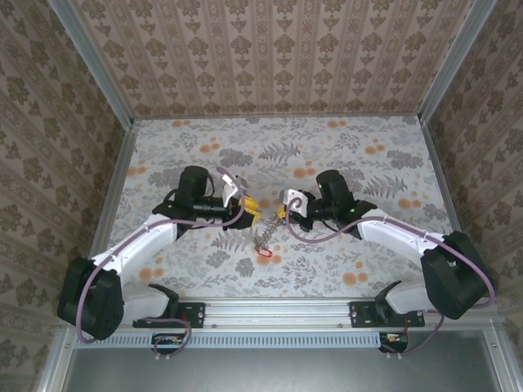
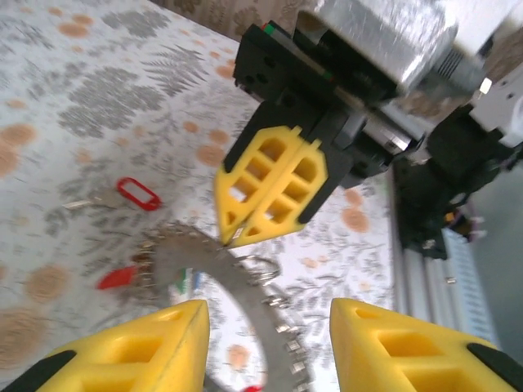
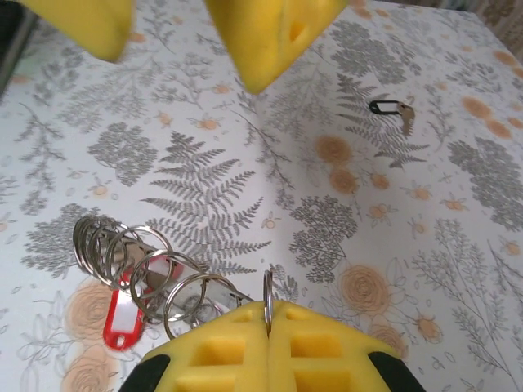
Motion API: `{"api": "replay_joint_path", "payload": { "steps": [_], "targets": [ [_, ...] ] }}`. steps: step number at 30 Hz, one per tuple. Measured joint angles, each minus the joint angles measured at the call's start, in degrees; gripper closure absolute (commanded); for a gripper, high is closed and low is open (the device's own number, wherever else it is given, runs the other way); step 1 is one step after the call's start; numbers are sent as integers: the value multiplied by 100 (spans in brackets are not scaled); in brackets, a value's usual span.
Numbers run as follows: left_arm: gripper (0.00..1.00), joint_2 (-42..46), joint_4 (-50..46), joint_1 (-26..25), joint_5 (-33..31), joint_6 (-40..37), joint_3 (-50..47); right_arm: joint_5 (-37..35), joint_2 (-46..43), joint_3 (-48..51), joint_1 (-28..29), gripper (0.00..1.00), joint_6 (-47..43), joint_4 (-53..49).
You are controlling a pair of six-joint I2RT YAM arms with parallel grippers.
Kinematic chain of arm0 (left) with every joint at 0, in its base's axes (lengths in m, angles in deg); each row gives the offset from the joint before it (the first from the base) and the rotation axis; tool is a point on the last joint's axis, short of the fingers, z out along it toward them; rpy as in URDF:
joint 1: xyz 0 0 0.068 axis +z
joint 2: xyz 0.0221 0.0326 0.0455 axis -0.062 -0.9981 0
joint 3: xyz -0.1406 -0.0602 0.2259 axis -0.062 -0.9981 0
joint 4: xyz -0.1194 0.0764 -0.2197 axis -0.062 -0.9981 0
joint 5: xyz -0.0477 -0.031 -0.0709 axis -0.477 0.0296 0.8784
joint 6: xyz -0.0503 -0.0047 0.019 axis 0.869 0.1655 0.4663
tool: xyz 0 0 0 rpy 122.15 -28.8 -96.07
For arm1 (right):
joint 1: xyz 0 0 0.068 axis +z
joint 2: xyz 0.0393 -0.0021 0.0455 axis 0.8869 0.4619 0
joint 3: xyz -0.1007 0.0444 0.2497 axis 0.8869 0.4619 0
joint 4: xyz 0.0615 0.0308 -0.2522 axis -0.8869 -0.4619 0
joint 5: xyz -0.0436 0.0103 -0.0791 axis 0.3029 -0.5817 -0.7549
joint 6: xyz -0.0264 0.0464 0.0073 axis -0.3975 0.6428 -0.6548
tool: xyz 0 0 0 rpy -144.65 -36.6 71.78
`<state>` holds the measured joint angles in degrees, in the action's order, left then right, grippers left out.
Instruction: Put the keys on the keyring
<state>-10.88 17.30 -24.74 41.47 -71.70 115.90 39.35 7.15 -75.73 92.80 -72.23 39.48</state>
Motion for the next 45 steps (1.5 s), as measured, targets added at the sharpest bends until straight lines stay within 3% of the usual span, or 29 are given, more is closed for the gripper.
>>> {"api": "replay_joint_path", "payload": {
  "steps": [10, 22, 33, 39, 45],
  "targets": [
    [59, -785, 448, -98, -133, -918, 162, 935, 162, -522, -168, 100, -492, -743],
    [59, -1012, 656, -356, 155, -1552, 306, 979, 398, -623, -168, 100, -605, -1054],
    [62, -1209, 385, -627, 46, -1954, 439, 977, 398, -629, -168, 100, -428, -1045],
    [68, -1294, 144, -754, -195, -2218, 555, 977, 404, -634, -173, 100, -321, -1043],
    [87, -1357, 13, -817, -411, -2371, 627, 973, 435, -634, -197, 100, -297, -1054]
  ]
}}
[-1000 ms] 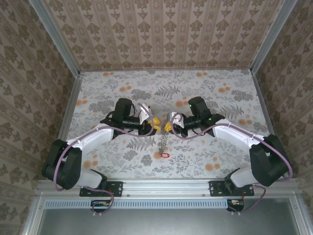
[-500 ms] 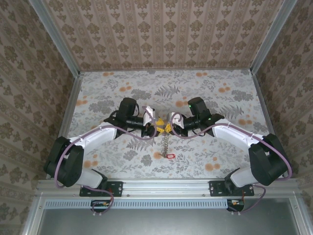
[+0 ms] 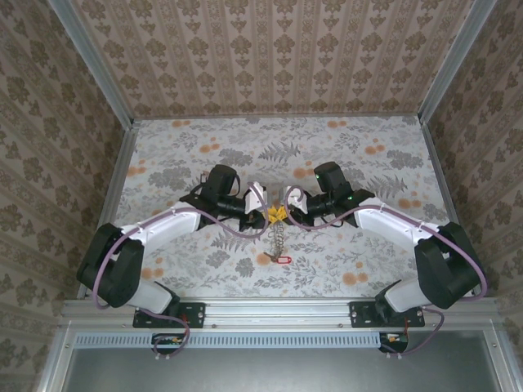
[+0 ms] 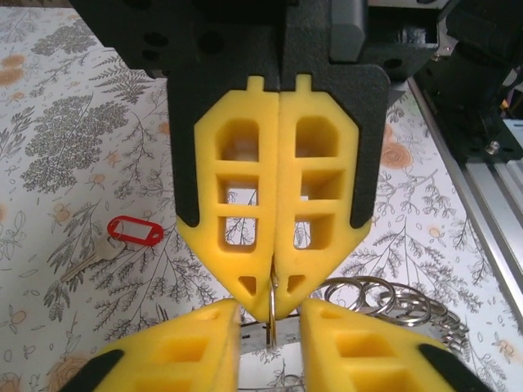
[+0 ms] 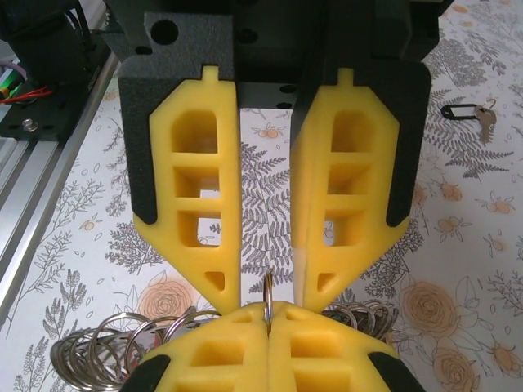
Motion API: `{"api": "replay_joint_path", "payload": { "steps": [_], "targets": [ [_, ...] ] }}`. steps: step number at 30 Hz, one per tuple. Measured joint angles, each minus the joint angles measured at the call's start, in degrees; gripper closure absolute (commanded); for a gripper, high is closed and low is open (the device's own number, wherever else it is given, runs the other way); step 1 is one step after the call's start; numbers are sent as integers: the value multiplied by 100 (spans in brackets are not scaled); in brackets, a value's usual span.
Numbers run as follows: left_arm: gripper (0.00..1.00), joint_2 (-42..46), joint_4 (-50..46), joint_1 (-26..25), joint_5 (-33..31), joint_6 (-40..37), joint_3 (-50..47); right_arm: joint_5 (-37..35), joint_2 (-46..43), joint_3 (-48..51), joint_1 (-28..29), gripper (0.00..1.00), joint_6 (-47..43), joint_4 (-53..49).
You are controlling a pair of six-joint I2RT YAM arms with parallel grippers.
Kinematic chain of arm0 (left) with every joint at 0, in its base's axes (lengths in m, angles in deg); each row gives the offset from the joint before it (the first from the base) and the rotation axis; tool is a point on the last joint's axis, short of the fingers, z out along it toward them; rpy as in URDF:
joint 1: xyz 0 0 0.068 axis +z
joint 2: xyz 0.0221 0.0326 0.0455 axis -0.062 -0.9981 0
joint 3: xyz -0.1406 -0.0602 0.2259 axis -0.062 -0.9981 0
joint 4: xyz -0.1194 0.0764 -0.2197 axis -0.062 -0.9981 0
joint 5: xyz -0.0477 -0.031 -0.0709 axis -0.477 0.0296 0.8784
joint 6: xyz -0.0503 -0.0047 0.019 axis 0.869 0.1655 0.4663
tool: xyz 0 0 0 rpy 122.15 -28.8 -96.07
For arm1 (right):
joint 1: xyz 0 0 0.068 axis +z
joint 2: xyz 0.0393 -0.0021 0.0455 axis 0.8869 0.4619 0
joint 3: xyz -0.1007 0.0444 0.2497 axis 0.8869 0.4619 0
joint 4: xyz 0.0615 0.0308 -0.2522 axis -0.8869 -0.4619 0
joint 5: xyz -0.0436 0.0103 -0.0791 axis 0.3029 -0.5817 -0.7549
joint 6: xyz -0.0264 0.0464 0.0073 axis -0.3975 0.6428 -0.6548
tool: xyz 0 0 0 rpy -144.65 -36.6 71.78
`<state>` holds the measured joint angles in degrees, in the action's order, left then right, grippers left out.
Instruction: Put the keys on the keyring
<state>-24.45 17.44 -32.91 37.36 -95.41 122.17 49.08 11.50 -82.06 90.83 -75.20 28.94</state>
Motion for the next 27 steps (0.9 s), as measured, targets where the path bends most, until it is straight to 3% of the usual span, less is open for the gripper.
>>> {"api": "replay_joint_path", "payload": {
  "steps": [3, 9, 13, 22, 27],
  "targets": [
    [100, 0, -48, 0, -101, -57, 15, -2, 0, 0, -24, 100, 15, 0],
    [100, -2, -35, -22, -243, -81, 15, -107, 0, 9, -35, 84, 11, 4],
    [100, -2, 136, -26, -358, -11, -59, -216, -63, 160, -33, 81, 37, 188],
    [100, -13, 509, -26, -350, 168, -205, -487, -144, 608, -33, 85, 221, 903],
    [100, -13, 645, -17, -354, 212, -258, -579, -155, 678, -33, 94, 297, 1071]
  ]
}}
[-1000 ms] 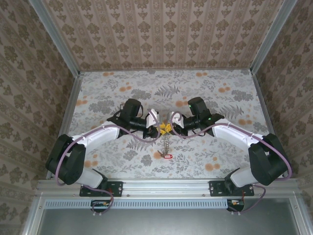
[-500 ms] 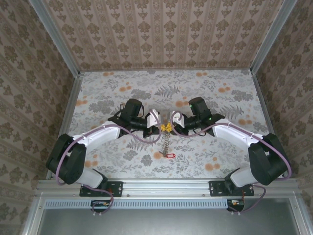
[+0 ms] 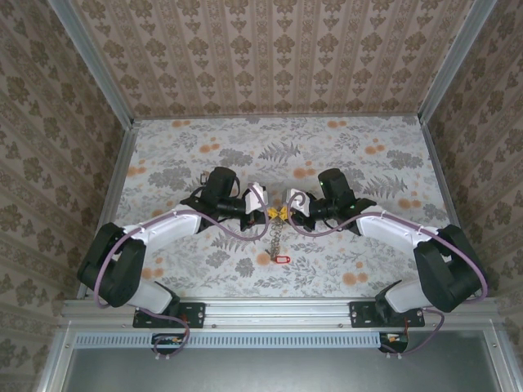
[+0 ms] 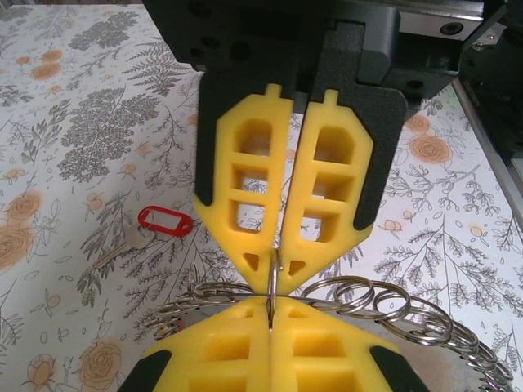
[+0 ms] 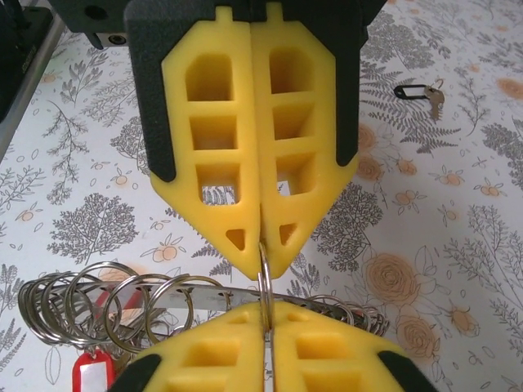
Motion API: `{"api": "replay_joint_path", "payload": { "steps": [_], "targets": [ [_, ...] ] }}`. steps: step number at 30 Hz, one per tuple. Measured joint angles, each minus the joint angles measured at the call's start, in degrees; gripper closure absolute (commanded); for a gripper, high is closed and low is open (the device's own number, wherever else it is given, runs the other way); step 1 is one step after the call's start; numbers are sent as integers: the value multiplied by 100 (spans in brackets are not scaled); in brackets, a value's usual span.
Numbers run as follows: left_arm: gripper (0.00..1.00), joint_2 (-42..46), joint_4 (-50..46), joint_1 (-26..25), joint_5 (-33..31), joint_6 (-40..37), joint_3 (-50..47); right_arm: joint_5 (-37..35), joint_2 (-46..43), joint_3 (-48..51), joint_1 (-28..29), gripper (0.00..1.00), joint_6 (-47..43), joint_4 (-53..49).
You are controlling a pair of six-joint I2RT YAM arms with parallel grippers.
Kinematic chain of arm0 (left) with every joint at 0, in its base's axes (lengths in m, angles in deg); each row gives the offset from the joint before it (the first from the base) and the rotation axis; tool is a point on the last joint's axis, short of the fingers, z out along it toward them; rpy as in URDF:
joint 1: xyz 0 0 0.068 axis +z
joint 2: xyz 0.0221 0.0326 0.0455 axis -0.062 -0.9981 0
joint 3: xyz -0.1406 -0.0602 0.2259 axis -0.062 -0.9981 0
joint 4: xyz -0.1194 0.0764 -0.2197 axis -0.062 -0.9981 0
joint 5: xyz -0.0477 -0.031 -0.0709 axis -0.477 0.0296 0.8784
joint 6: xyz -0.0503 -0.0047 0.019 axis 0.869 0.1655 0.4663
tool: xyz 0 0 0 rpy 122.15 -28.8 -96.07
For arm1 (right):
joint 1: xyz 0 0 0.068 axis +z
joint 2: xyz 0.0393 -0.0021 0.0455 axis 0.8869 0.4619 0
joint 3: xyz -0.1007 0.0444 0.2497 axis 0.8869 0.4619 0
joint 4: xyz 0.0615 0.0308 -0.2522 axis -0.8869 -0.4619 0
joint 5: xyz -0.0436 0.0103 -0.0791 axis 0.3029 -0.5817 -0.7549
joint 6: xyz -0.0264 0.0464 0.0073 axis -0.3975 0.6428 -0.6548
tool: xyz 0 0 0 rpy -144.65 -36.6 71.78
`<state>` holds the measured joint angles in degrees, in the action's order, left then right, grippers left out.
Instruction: Put the keys on the keyring
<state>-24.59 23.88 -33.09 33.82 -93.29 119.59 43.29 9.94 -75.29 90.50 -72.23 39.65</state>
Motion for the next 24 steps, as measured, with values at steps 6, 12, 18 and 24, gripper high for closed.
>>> {"api": "replay_joint_path", "payload": {
  "steps": [6, 12, 18, 24],
  "targets": [
    [95, 2, 140, -4, 20, 42, -28, -116, -157, 79, 0, 100, 24, 42],
    [80, 2, 138, -4, 90, 111, -28, -111, -186, 79, 0, 100, 17, 35],
    [77, -50, 109, -4, 232, 122, -22, -107, -186, 74, 0, 100, -22, -61],
    [76, -125, 105, -4, 278, 122, 9, -68, -186, -7, 0, 100, -31, -254]
  ]
}}
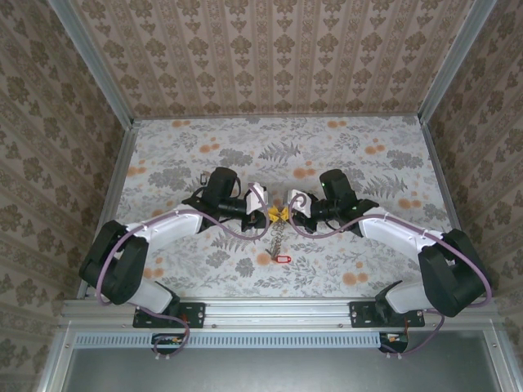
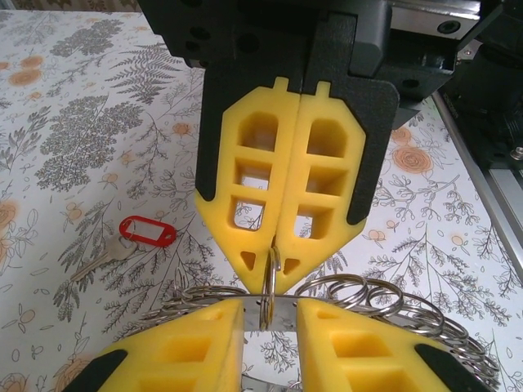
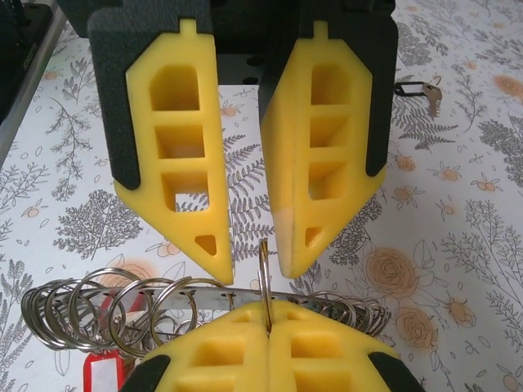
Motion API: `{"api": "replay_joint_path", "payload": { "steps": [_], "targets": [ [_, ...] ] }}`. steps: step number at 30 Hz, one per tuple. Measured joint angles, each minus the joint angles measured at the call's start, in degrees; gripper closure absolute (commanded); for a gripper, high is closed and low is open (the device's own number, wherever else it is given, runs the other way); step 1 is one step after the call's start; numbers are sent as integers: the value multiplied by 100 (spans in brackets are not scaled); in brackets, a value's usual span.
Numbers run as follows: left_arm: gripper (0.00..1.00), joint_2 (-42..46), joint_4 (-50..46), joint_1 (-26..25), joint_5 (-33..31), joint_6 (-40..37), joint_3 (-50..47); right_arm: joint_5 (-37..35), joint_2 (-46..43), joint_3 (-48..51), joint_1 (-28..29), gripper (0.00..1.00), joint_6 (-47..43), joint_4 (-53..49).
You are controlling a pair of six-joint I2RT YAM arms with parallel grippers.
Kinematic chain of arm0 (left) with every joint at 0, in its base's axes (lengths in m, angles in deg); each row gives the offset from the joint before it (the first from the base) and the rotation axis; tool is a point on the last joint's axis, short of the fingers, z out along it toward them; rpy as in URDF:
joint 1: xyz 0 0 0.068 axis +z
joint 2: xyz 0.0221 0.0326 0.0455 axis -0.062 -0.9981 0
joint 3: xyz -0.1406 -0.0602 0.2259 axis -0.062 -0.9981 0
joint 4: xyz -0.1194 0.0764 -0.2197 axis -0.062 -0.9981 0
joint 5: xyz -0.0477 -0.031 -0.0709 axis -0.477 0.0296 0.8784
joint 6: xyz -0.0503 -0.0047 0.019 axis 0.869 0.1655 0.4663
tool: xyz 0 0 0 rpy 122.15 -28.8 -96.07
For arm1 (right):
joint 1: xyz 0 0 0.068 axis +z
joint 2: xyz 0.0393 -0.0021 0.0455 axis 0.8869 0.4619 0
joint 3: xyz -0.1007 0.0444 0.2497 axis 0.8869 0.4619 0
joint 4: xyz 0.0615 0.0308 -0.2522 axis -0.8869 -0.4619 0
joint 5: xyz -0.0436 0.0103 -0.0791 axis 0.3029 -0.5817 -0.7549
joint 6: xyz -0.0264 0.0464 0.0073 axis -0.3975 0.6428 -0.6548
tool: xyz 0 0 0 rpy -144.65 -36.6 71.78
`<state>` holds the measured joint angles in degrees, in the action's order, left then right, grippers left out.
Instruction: Put the keys on the keyring
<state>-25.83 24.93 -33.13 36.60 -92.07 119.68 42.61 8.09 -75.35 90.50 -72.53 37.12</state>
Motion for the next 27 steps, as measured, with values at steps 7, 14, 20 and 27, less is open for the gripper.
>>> {"api": "replay_joint_path", "payload": {
  "steps": [7, 14, 20, 27],
  "targets": [
    [77, -15, 7, 0, -2, 2, 79, 7, 0, -179, 0, 100, -33, -181],
    [77, -35, 22, 0, -2, 4, 94, 7, 2, -271, 0, 100, -81, -374],
    [75, -35, 24, 0, -33, 20, 94, 7, 2, -317, 0, 100, -162, -496],
    [80, -33, 26, 0, -98, 26, 94, 4, 2, -369, 0, 100, -188, -621]
  ]
}}
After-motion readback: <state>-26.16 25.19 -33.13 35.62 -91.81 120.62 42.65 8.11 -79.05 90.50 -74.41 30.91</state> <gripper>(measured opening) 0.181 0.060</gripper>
